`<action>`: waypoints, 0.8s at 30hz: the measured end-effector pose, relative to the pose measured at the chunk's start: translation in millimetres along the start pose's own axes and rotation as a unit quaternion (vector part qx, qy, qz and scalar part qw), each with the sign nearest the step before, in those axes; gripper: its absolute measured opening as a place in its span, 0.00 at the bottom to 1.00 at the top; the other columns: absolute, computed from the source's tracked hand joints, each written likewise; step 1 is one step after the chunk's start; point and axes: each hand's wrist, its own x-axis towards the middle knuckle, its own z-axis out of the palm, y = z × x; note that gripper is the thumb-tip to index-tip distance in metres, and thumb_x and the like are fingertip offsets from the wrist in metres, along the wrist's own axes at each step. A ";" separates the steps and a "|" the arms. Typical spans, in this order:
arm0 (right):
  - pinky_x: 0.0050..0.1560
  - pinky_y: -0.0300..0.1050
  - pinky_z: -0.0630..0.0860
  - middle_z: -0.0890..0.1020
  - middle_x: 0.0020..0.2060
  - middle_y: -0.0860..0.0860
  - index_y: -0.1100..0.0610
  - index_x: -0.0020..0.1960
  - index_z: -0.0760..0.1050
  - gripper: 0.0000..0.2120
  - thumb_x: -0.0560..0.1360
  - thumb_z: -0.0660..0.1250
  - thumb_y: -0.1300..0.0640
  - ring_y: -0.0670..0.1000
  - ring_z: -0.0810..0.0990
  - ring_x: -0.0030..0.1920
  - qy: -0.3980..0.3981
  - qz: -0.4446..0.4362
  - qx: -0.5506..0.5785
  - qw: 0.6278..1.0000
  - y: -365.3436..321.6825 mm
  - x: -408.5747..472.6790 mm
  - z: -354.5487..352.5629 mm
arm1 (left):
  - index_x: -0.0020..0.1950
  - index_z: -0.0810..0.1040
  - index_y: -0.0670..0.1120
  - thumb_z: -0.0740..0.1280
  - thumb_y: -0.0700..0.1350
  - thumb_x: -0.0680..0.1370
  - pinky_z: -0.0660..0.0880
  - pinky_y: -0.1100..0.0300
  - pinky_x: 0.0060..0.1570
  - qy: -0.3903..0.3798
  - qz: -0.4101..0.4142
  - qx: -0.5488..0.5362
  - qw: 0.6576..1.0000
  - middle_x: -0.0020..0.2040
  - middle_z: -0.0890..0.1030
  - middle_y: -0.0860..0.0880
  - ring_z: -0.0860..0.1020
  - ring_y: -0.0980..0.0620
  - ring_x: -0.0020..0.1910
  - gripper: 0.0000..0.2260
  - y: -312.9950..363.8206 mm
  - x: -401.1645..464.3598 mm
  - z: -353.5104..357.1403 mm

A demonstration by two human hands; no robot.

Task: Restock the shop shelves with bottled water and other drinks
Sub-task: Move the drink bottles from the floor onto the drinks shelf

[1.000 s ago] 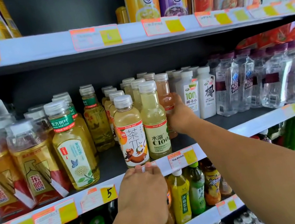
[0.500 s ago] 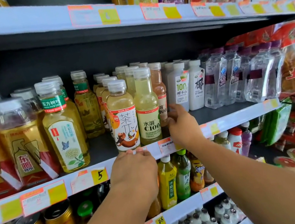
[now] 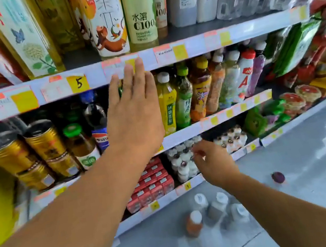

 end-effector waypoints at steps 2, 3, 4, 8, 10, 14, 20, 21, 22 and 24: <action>0.50 0.48 0.75 0.82 0.54 0.55 0.54 0.58 0.80 0.12 0.78 0.63 0.55 0.60 0.80 0.55 -0.077 0.039 -0.022 0.996 23.0 -14.6 33.3 | 0.76 0.63 0.40 0.61 0.49 0.77 0.48 0.45 0.76 0.011 0.037 -0.039 0.998 0.79 0.59 0.41 0.56 0.43 0.78 0.29 18.2 -35.3 30.8; 0.52 0.48 0.75 0.82 0.56 0.55 0.53 0.59 0.80 0.13 0.77 0.62 0.53 0.59 0.80 0.57 -0.115 0.055 -0.028 0.991 32.5 -21.0 49.4 | 0.74 0.66 0.40 0.61 0.50 0.76 0.50 0.46 0.75 -0.026 0.043 -0.065 0.997 0.77 0.63 0.42 0.60 0.44 0.77 0.28 26.7 -53.3 46.0; 0.55 0.47 0.75 0.81 0.58 0.54 0.52 0.60 0.79 0.15 0.76 0.62 0.51 0.59 0.79 0.59 -0.152 0.067 -0.041 0.985 40.7 -26.4 65.1 | 0.73 0.68 0.41 0.60 0.52 0.76 0.51 0.47 0.75 -0.087 0.037 -0.090 0.991 0.77 0.64 0.42 0.61 0.44 0.76 0.28 33.6 -70.0 59.5; 0.64 0.48 0.73 0.74 0.68 0.51 0.45 0.71 0.70 0.21 0.78 0.63 0.51 0.56 0.76 0.66 -0.256 0.102 -0.137 0.951 69.5 -45.9 122.3 | 0.76 0.61 0.45 0.58 0.55 0.80 0.51 0.50 0.75 -0.284 -0.015 -0.117 0.952 0.79 0.58 0.46 0.56 0.48 0.77 0.27 41.9 -123.3 111.1; 0.64 0.50 0.74 0.71 0.69 0.52 0.47 0.72 0.68 0.22 0.79 0.62 0.52 0.58 0.76 0.66 -0.283 0.114 -0.186 0.934 77.3 -54.0 141.3 | 0.76 0.61 0.46 0.58 0.55 0.80 0.52 0.50 0.75 -0.317 -0.026 -0.121 0.940 0.78 0.60 0.48 0.56 0.48 0.77 0.26 39.4 -141.1 128.7; 0.55 0.51 0.73 0.66 0.70 0.54 0.49 0.72 0.67 0.21 0.79 0.61 0.59 0.59 0.75 0.65 -0.269 0.118 -0.231 0.927 88.8 -62.1 161.4 | 0.76 0.62 0.46 0.59 0.56 0.81 0.53 0.51 0.75 -0.355 -0.047 -0.122 0.926 0.77 0.62 0.48 0.58 0.48 0.76 0.26 33.9 -164.2 147.1; 0.60 0.52 0.75 0.72 0.69 0.57 0.50 0.73 0.66 0.23 0.79 0.59 0.61 0.60 0.77 0.65 -0.273 0.124 -0.215 0.930 100.7 -57.1 174.1 | 0.77 0.59 0.47 0.59 0.56 0.81 0.52 0.52 0.75 -0.362 -0.058 -0.134 0.920 0.78 0.61 0.50 0.58 0.50 0.76 0.27 31.2 -183.5 153.8; 0.61 0.51 0.75 0.73 0.68 0.57 0.50 0.73 0.67 0.22 0.79 0.59 0.60 0.60 0.77 0.64 -0.270 0.122 -0.214 0.931 101.7 -57.3 173.9 | 0.77 0.60 0.47 0.59 0.56 0.81 0.51 0.52 0.75 -0.362 -0.059 -0.136 0.920 0.78 0.61 0.50 0.58 0.50 0.76 0.27 30.8 -184.9 153.4; 0.61 0.50 0.75 0.74 0.67 0.57 0.51 0.72 0.67 0.21 0.79 0.59 0.59 0.60 0.78 0.64 -0.269 0.121 -0.210 0.932 102.0 -58.0 172.5 | 0.77 0.61 0.47 0.59 0.56 0.81 0.51 0.53 0.75 -0.362 -0.058 -0.138 0.920 0.78 0.61 0.50 0.58 0.50 0.76 0.27 30.2 -186.1 152.7; 0.60 0.49 0.75 0.76 0.64 0.58 0.50 0.71 0.69 0.20 0.79 0.61 0.56 0.60 0.78 0.62 -0.266 0.119 -0.187 0.938 99.7 -59.6 165.0 | 0.76 0.62 0.47 0.59 0.56 0.81 0.51 0.53 0.75 -0.361 -0.060 -0.145 0.919 0.77 0.62 0.50 0.59 0.51 0.76 0.26 28.7 -186.6 150.6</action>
